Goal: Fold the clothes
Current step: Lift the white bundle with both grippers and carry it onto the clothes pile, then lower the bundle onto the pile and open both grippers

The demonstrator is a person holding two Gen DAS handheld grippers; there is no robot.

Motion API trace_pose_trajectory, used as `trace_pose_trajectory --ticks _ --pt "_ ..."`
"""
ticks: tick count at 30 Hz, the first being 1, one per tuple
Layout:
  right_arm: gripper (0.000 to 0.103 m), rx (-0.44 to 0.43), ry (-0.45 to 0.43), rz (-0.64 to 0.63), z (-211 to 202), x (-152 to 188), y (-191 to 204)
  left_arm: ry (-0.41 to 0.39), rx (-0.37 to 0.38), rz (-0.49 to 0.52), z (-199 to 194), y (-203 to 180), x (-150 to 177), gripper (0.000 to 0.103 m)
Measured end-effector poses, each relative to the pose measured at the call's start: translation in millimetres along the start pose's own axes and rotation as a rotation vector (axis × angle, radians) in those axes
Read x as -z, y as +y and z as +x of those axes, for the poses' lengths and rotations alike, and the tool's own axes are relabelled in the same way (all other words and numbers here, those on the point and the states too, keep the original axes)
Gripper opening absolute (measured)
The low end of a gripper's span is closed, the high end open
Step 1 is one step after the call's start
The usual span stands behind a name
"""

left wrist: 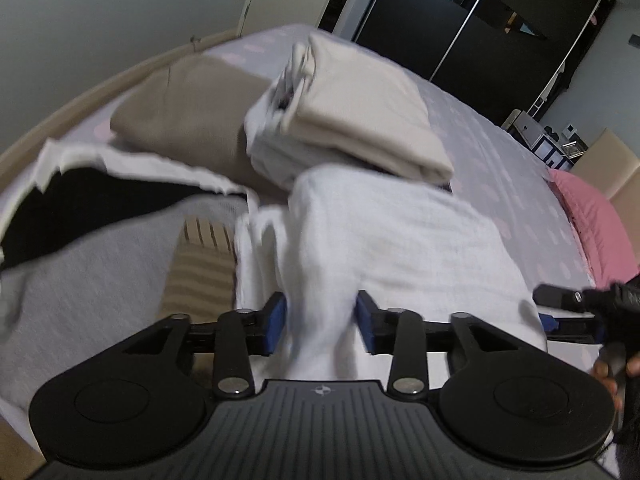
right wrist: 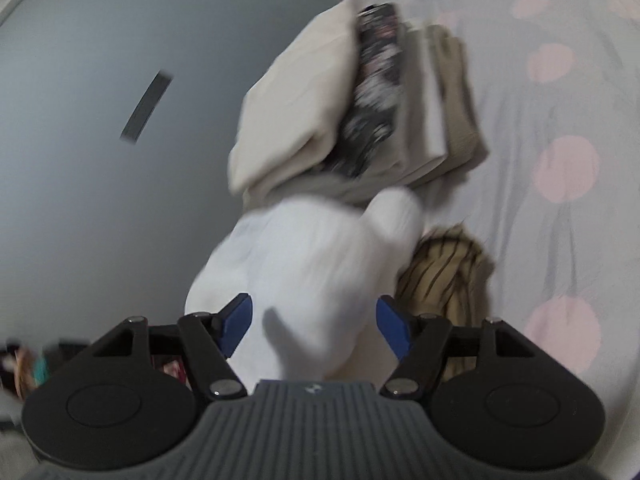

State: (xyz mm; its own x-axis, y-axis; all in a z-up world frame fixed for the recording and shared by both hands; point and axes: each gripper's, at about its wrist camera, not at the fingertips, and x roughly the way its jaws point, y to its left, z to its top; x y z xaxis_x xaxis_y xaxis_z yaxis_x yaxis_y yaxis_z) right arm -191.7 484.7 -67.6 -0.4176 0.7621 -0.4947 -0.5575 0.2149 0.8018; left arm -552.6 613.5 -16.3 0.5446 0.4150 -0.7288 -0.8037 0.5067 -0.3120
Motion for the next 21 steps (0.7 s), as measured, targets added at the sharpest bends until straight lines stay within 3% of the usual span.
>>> trace_pose_trajectory --ticks 3,5,8,9,10,14,17,21 --pt "0.068 0.006 0.017 0.06 10.4 -12.0 -10.7 0.011 -0.004 0.005 9.2 -0.5 -11.6 0.041" --pt "0.061 0.009 0.033 0.075 17.8 -16.9 -14.7 0.02 -0.004 0.007 16.8 -0.7 -17.1 0.041" --pt "0.047 0.0 0.039 0.06 23.1 -23.1 -12.1 -0.004 -0.002 0.038 23.7 -4.6 -19.9 0.033" --pt "0.035 0.005 0.038 0.031 23.7 -24.4 -7.4 -0.01 0.001 0.049 25.2 -6.4 -20.2 0.03" --pt "0.026 0.01 0.036 -0.02 23.8 -25.9 -0.5 -0.014 -0.004 0.06 25.4 -8.7 -20.3 0.027" --pt "0.02 0.021 -0.05 -0.416 12.9 -19.9 44.6 -0.051 -0.015 0.101 19.2 -11.9 -20.4 0.016" --pt "0.019 0.133 -0.08 -0.697 18.1 -5.3 70.3 -0.057 -0.023 0.113 21.7 -9.8 -19.8 0.015" --pt "0.019 0.234 -0.044 -0.763 40.4 0.6 65.4 -0.011 -0.051 0.114 41.8 -6.3 -22.3 0.015"
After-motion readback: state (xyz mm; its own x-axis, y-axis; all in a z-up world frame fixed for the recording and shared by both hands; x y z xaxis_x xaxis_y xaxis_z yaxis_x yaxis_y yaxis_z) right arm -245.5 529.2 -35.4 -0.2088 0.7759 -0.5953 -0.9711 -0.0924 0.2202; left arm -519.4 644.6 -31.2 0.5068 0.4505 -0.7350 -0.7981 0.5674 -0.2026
